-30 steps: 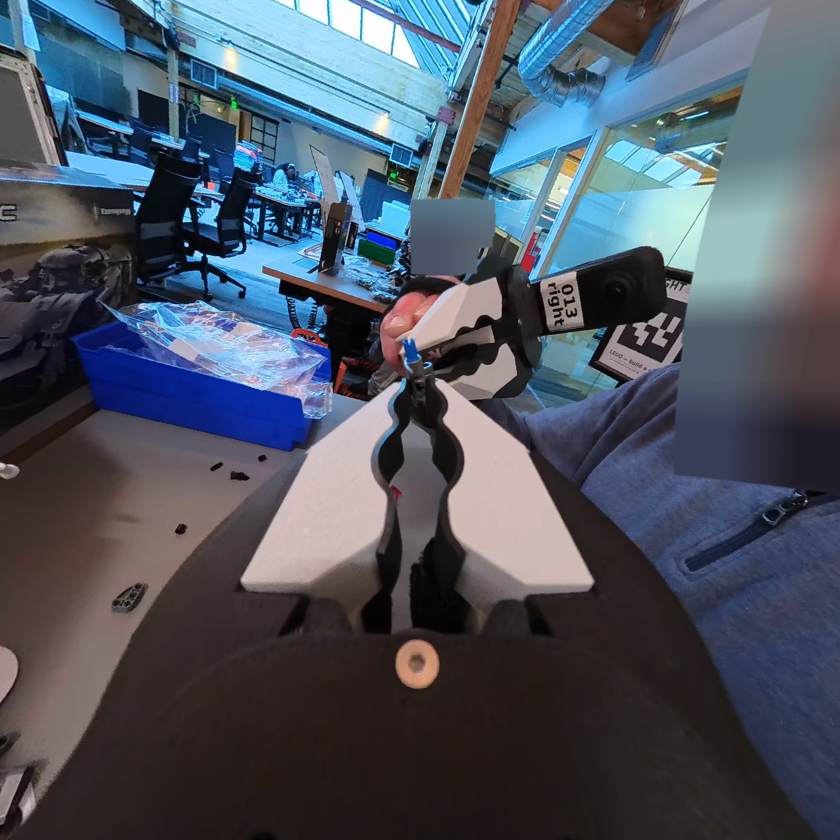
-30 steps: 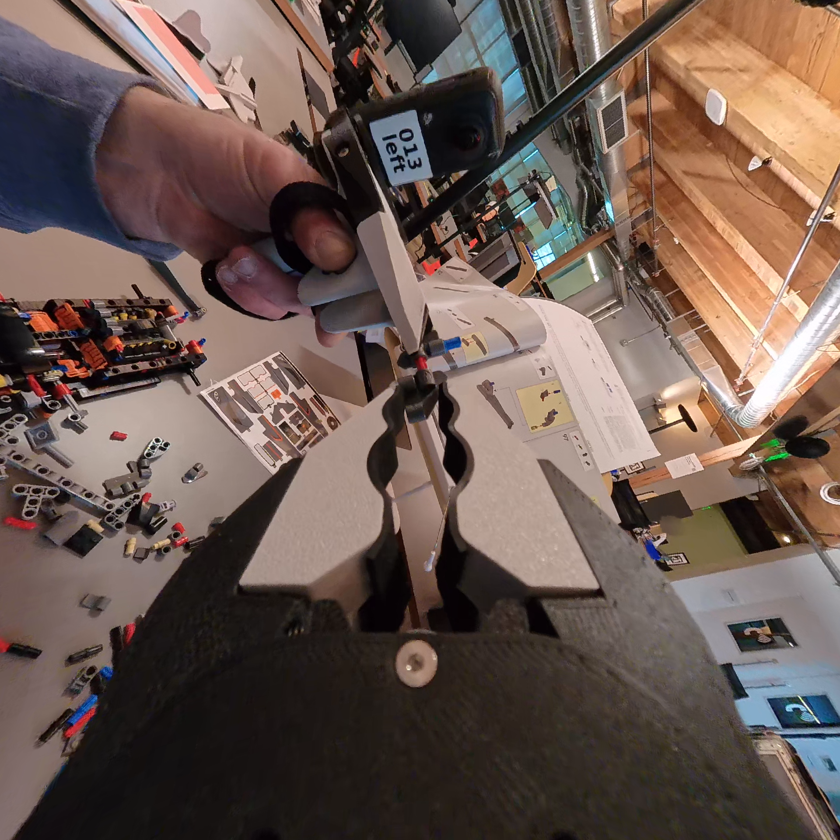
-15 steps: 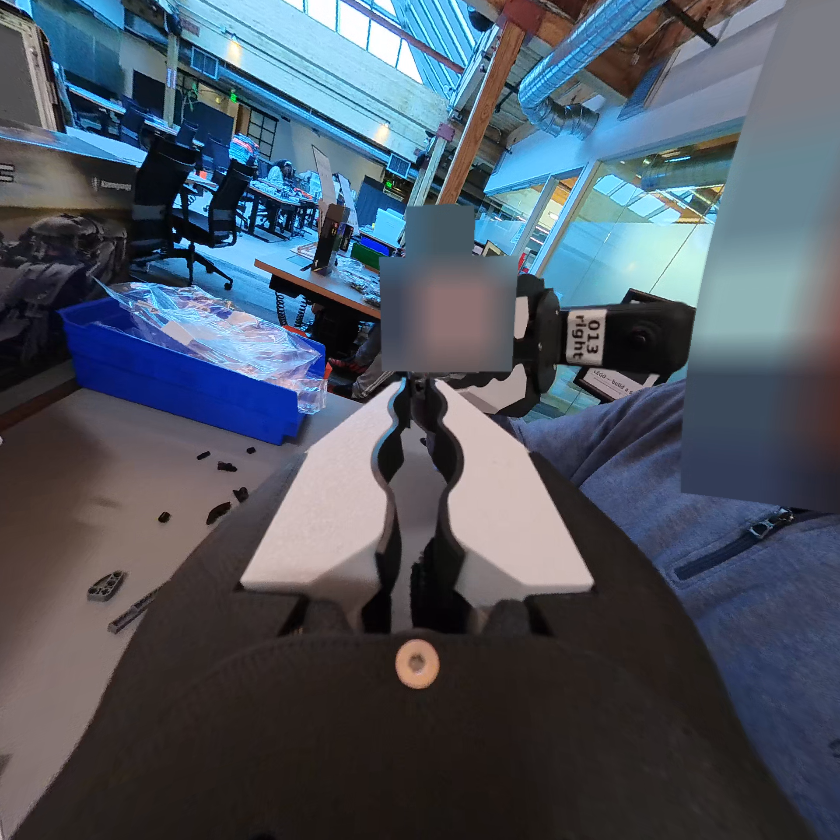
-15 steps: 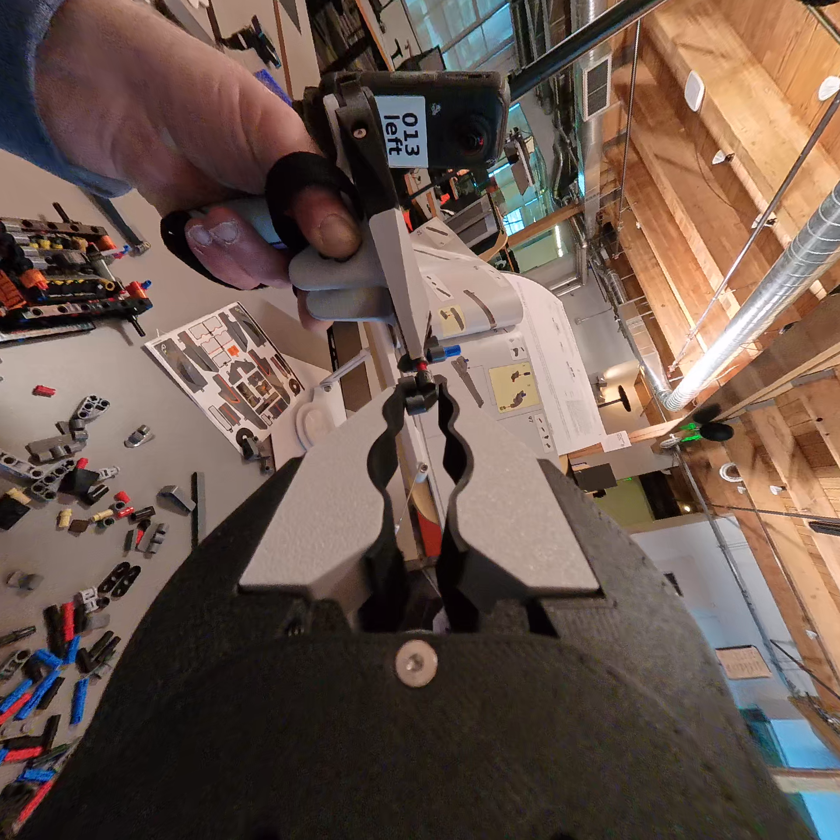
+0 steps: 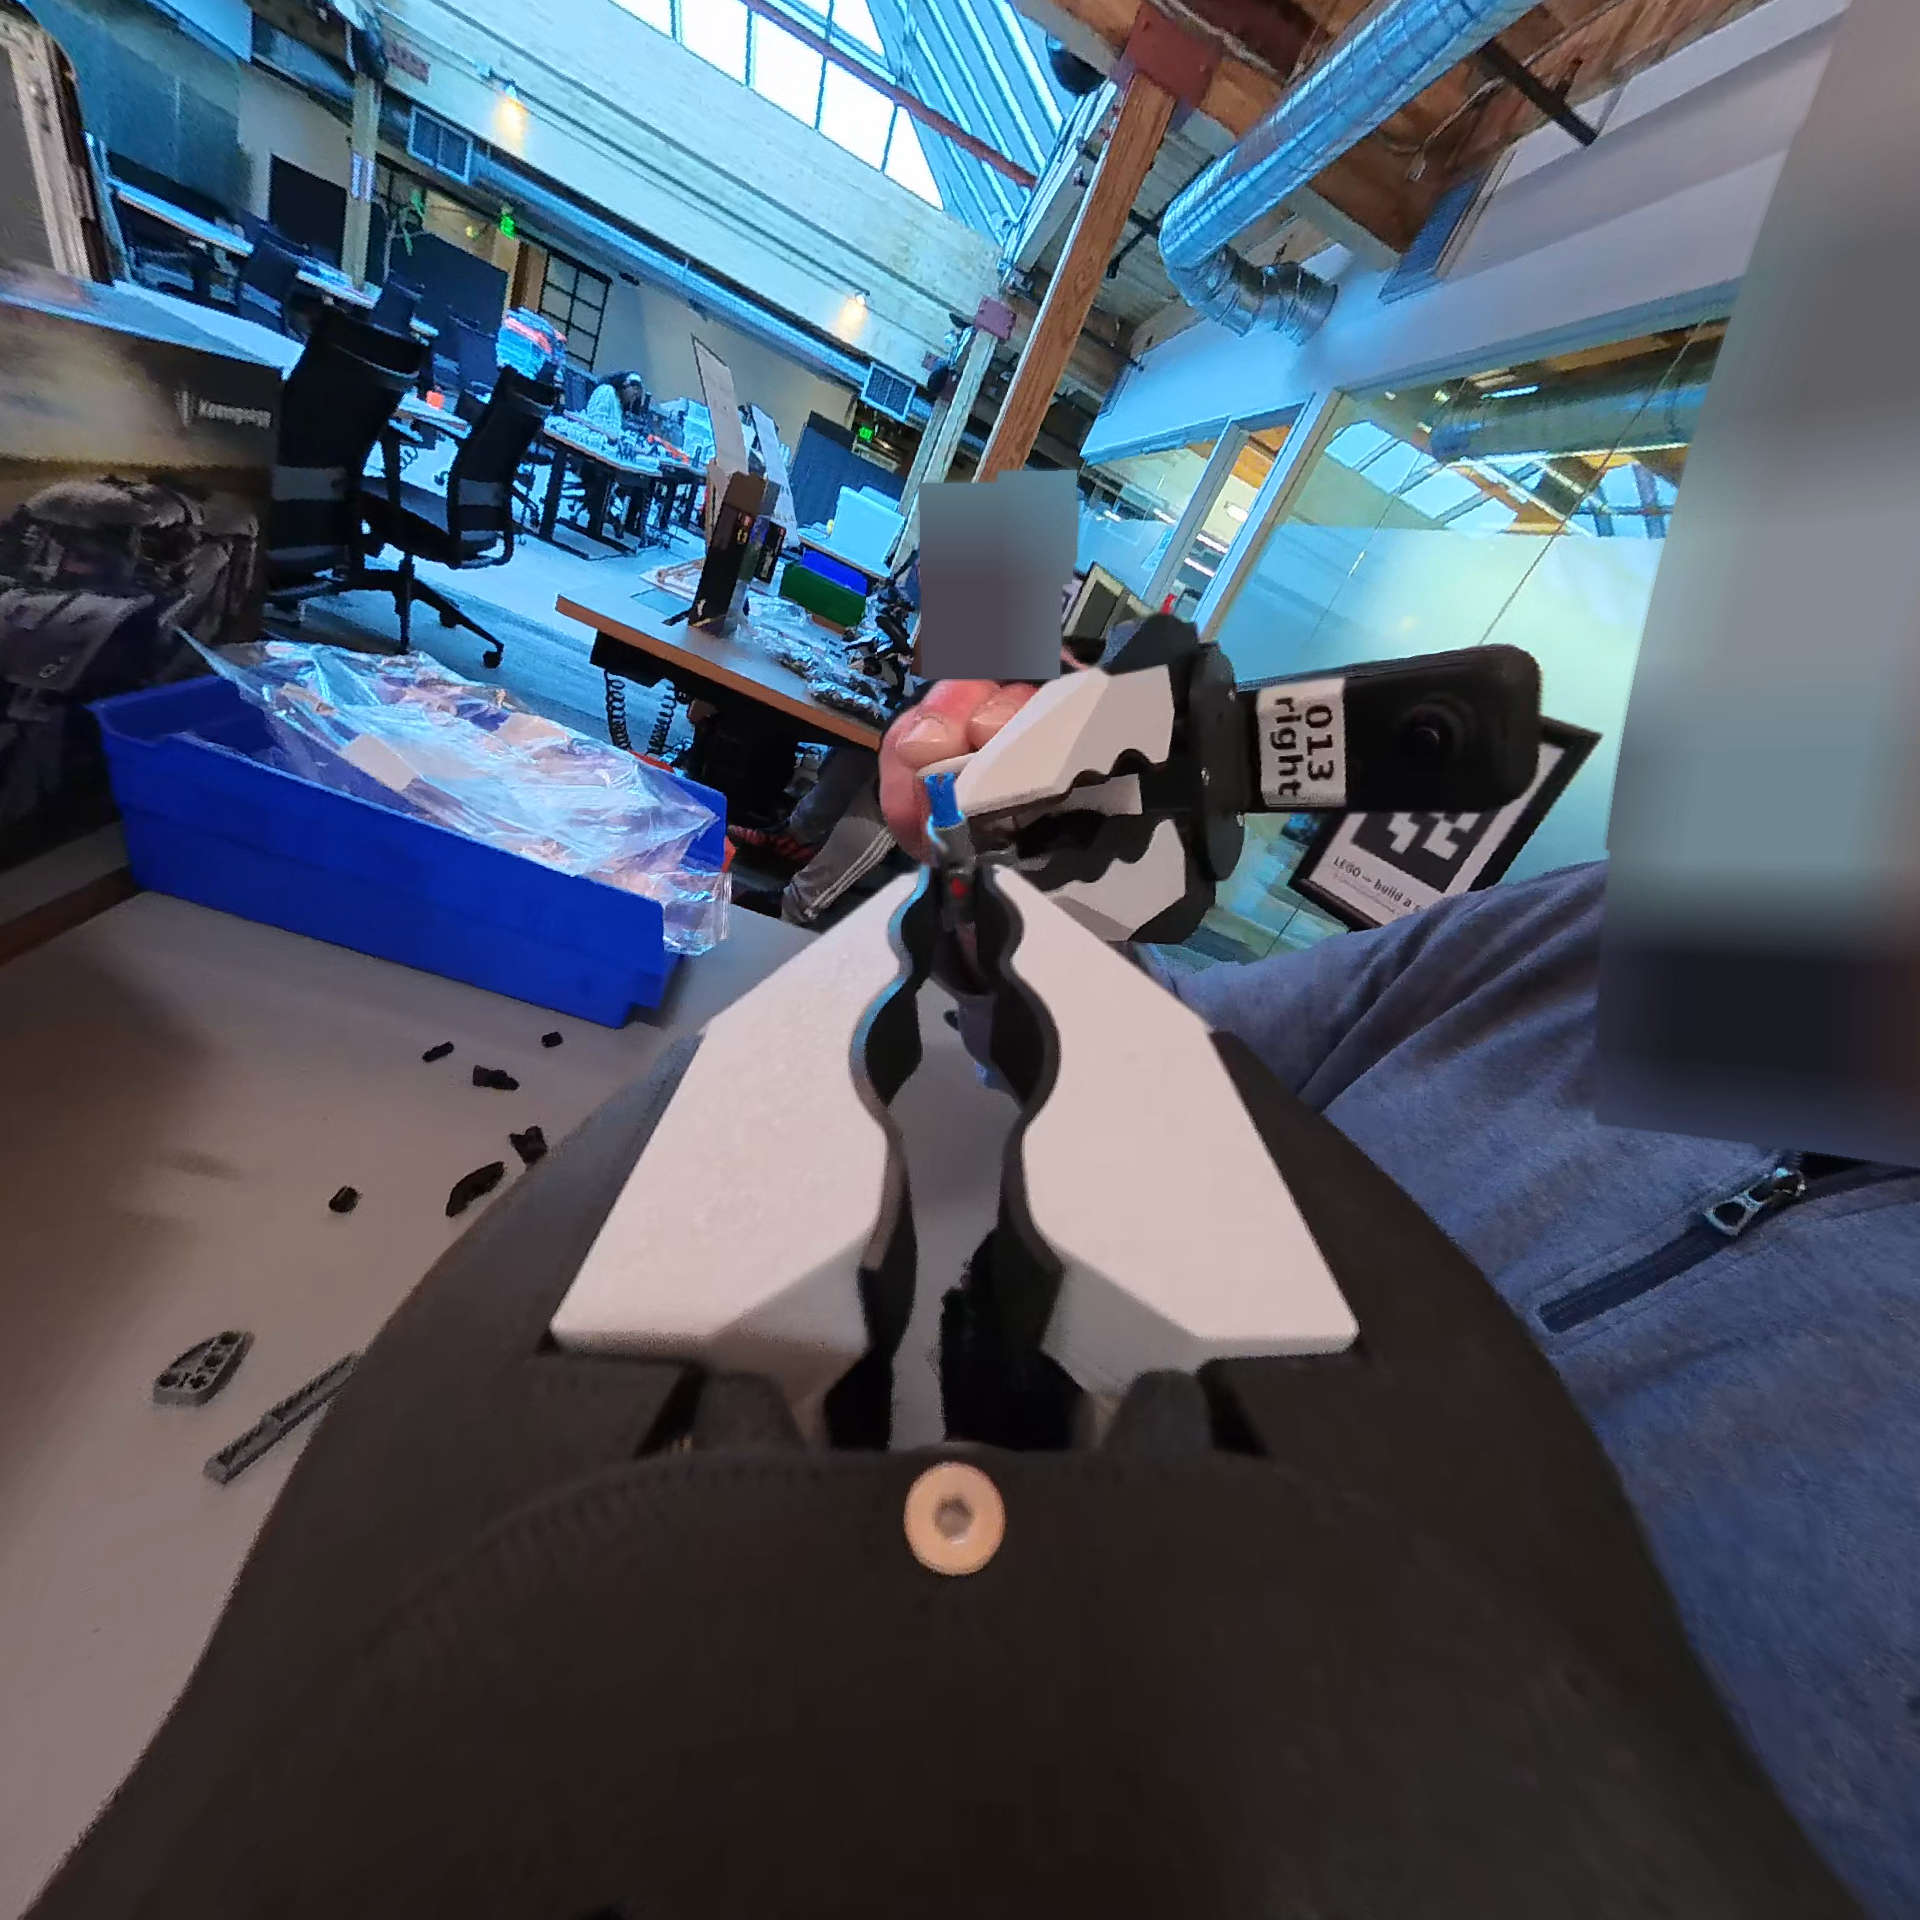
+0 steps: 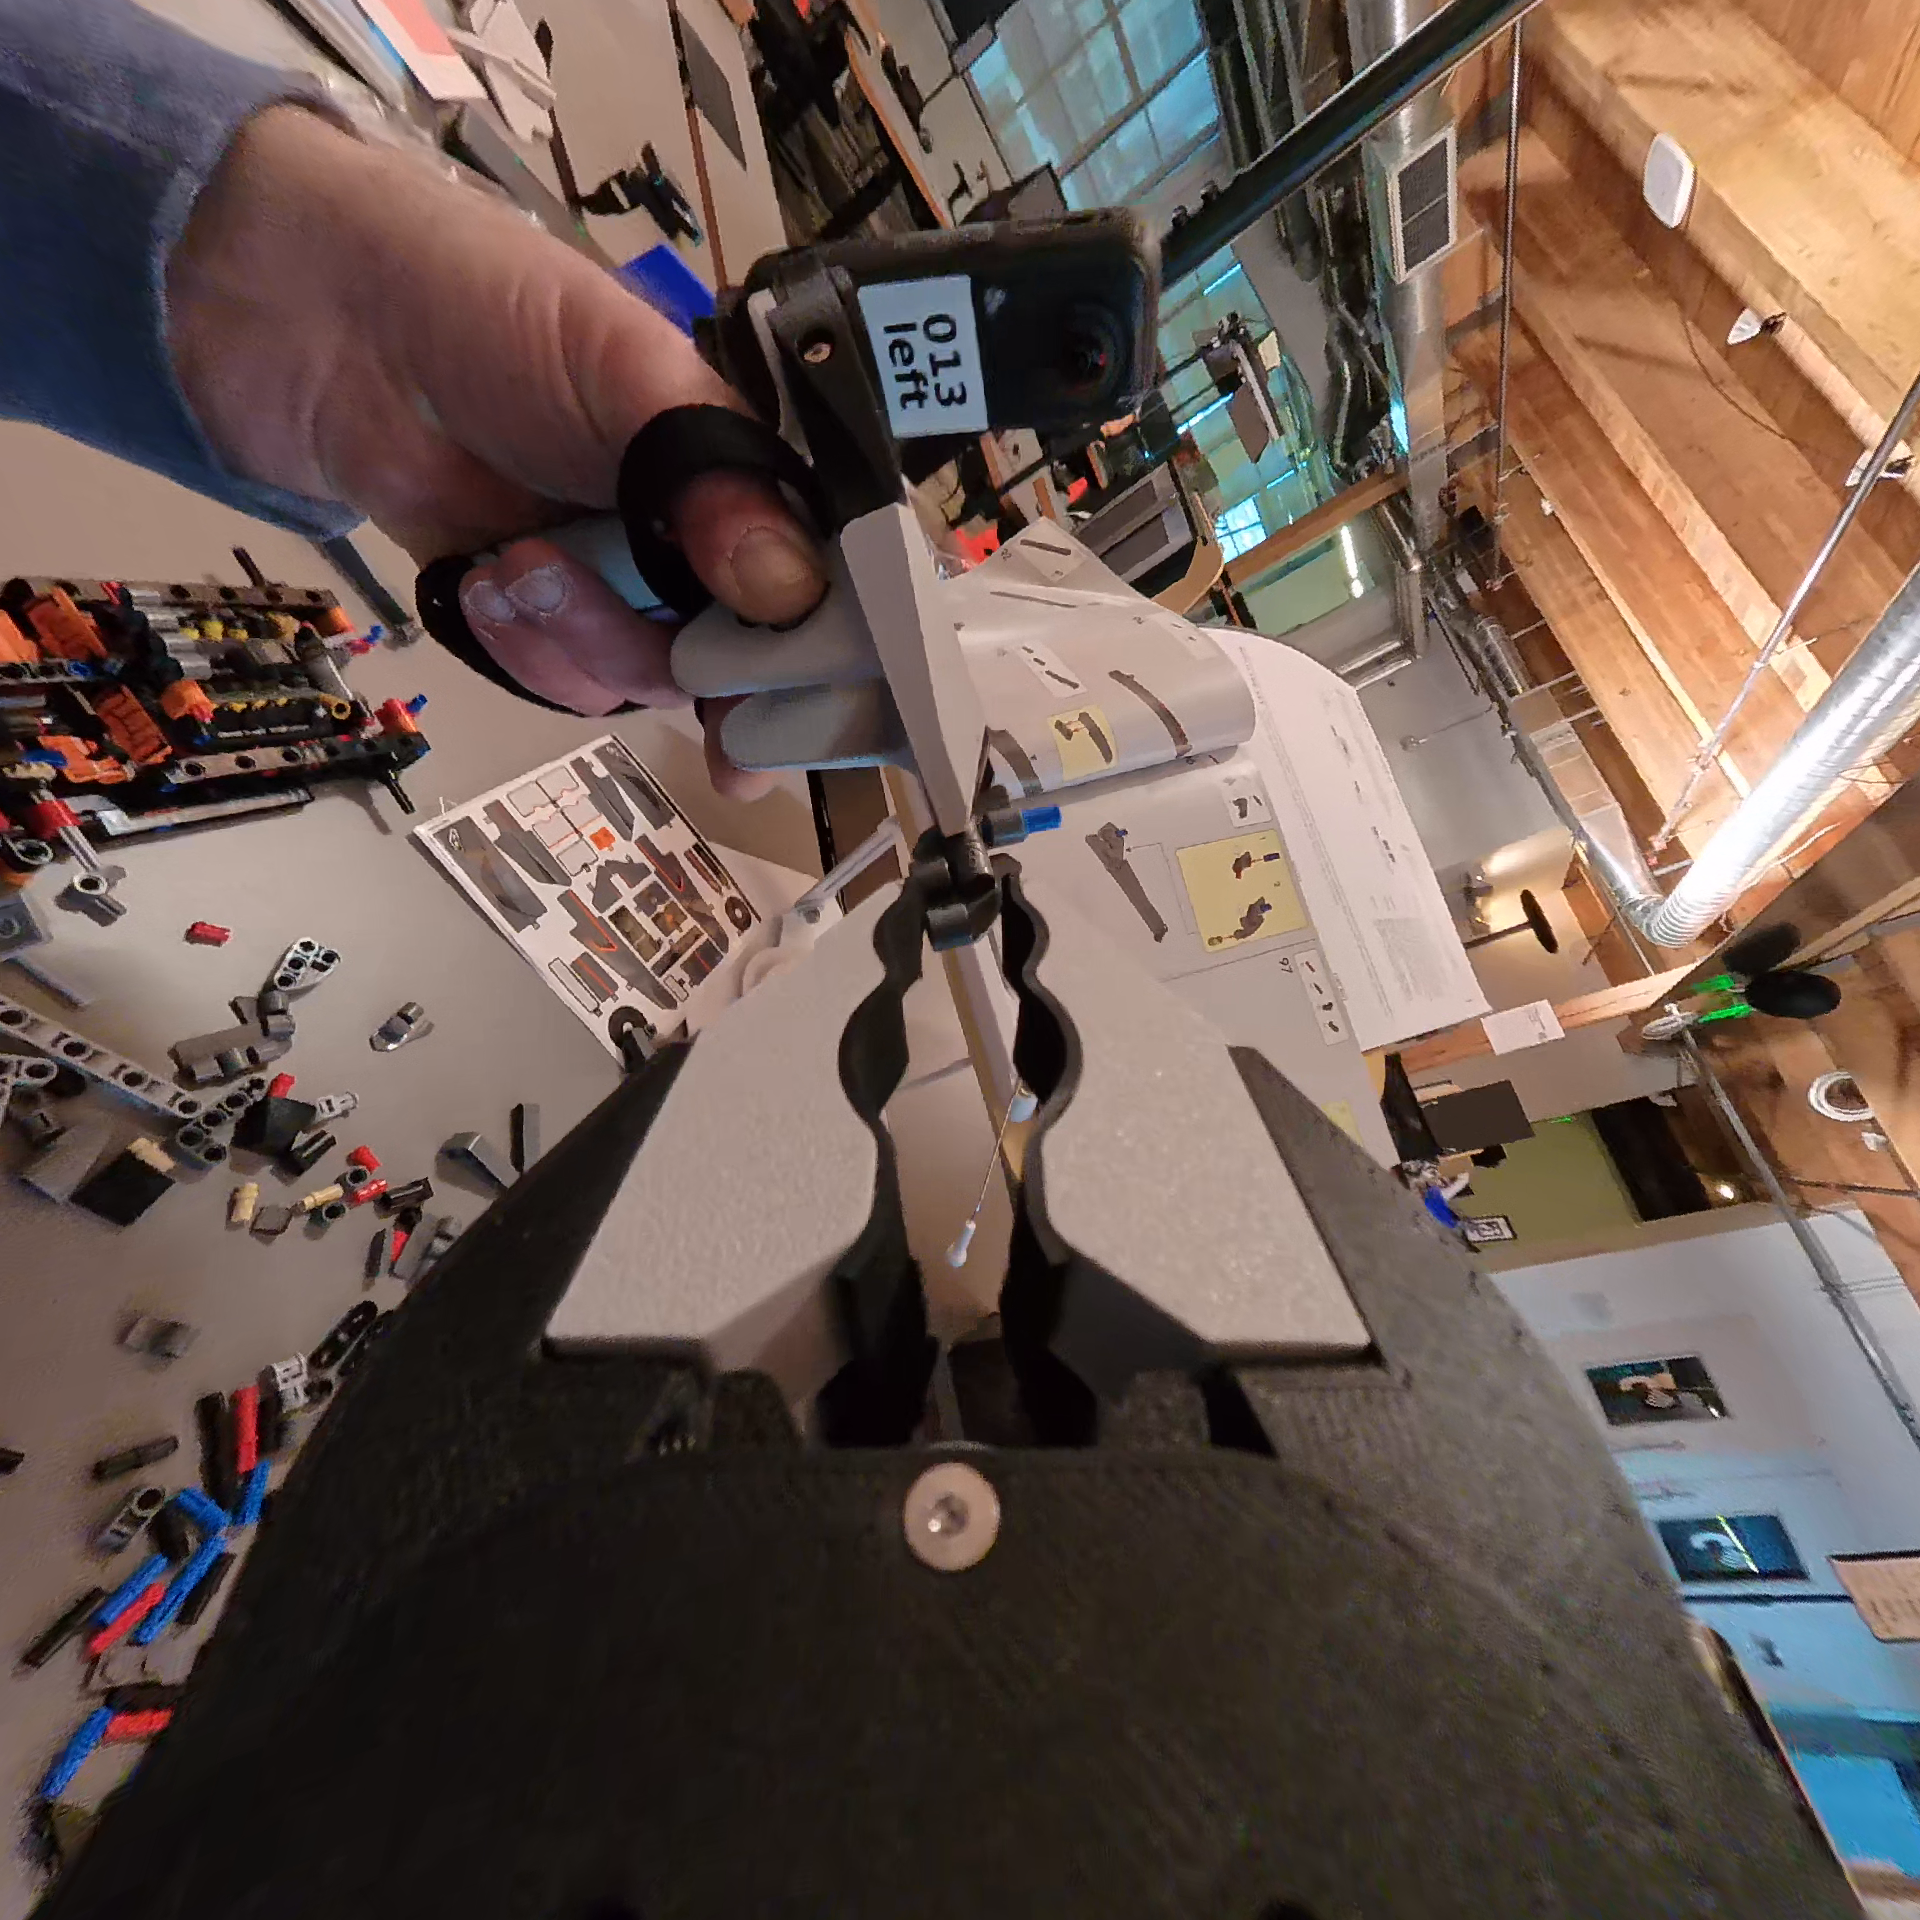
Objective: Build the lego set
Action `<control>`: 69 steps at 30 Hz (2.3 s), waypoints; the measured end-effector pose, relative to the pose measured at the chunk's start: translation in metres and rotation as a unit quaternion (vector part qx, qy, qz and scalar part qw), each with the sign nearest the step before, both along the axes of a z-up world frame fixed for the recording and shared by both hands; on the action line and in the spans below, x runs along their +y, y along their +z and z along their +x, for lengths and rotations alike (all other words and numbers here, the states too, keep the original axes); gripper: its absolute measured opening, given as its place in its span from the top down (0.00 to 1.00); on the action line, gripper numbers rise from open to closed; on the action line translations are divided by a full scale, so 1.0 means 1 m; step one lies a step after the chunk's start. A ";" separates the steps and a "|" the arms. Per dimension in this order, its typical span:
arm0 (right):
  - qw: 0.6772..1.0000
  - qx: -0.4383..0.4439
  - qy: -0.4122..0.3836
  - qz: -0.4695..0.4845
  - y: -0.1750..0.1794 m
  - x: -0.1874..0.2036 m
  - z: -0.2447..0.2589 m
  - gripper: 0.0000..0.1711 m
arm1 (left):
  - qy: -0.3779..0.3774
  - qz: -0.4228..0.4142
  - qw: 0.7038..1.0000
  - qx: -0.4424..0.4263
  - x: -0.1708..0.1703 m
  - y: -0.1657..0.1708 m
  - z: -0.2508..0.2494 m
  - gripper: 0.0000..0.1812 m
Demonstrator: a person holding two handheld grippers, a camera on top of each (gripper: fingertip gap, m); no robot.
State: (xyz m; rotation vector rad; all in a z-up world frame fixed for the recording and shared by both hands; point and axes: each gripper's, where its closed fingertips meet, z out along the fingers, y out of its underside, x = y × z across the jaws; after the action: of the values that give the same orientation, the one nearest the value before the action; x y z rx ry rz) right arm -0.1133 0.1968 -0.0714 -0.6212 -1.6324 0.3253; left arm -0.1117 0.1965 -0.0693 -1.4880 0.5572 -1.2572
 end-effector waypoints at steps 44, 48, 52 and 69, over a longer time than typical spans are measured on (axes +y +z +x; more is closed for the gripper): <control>0.999 0.028 0.014 0.004 0.022 -0.017 0.009 0.96 | 0.034 0.037 0.999 -0.005 -0.015 0.025 -0.012 1.00; 1.000 0.019 0.011 0.022 0.018 -0.019 0.010 0.96 | 0.026 0.025 0.999 -0.004 -0.016 0.020 -0.011 1.00; 0.999 0.014 0.013 0.028 0.013 -0.020 0.010 0.97 | 0.027 0.021 0.999 0.008 -0.017 0.016 -0.011 1.00; 0.997 0.044 0.058 -0.037 0.032 -0.026 -0.003 0.98 | 0.070 0.093 0.992 0.048 -0.030 0.033 -0.024 0.91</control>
State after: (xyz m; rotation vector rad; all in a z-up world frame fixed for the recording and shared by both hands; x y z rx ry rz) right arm -0.1161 0.1709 -0.0394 -0.5620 -1.5802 0.4937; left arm -0.1357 0.1666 -0.0367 -1.4097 0.6059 -1.0020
